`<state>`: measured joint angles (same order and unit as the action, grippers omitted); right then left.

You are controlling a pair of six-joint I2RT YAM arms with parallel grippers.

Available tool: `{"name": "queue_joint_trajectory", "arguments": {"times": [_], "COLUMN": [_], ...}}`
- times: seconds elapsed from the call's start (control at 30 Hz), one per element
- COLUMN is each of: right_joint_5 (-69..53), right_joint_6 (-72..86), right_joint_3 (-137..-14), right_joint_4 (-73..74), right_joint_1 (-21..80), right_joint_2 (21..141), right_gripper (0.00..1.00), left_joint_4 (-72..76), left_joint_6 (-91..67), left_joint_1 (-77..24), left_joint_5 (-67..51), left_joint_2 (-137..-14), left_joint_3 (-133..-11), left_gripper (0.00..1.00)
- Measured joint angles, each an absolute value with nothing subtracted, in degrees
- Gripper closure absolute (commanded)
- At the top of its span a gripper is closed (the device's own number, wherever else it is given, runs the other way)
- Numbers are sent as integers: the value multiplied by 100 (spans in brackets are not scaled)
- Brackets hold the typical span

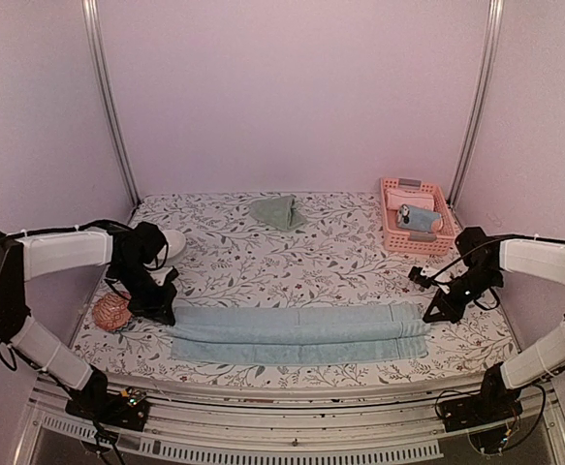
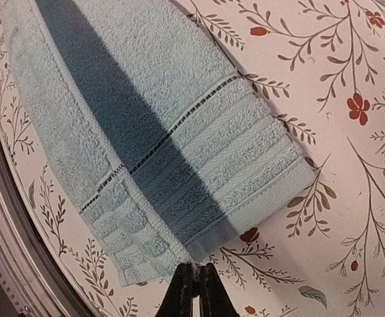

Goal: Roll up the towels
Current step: Fold the towel at the center of the board.

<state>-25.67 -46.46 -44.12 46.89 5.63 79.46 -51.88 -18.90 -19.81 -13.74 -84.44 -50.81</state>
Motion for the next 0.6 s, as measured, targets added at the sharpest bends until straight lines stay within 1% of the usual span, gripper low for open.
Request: {"name": "queue_joint_trajectory", "arguments": {"times": [0.23,0.33,0.37,0.4,0.47,0.53,0.6], "right_joint_5": [-2578,-2545,-2528,-2517,-2491,-2427,-2359], "right_joint_6": [-4877,-5006,-5074,-5157,-5330,-5583,-5833], "right_joint_3": [-4222,-4005,-3927,-3841,-3688,-3557,-3522], "right_joint_4": [4580,4515,4506,4517,4619,4792,4984], "right_joint_1": [639,648,655,663,672,674,674], "right_joint_2": [8038,7915,7826,7708,7402,6921,6399], "right_gripper": [93,87,83,77,70,68,69], "left_joint_4": [-5059,-5013,-5022,-5033,-5057,-5133,-5269], "left_joint_6": [-1896,-1931,-1957,-1975,-2005,-2071,-2132], "left_joint_1": [-2099,-2128,-2134,-2139,-2150,-2169,-2187], "left_joint_5": [-1345,-1299,-1297,-1282,-1275,-1264,-1238], "left_joint_2": [-8667,-8630,-8604,-8569,-8495,-8287,-7999], "left_joint_3": [-4963,-4919,-4899,-4875,-4838,-4757,-4722], "left_gripper": [95,91,89,87,81,77,76]}}
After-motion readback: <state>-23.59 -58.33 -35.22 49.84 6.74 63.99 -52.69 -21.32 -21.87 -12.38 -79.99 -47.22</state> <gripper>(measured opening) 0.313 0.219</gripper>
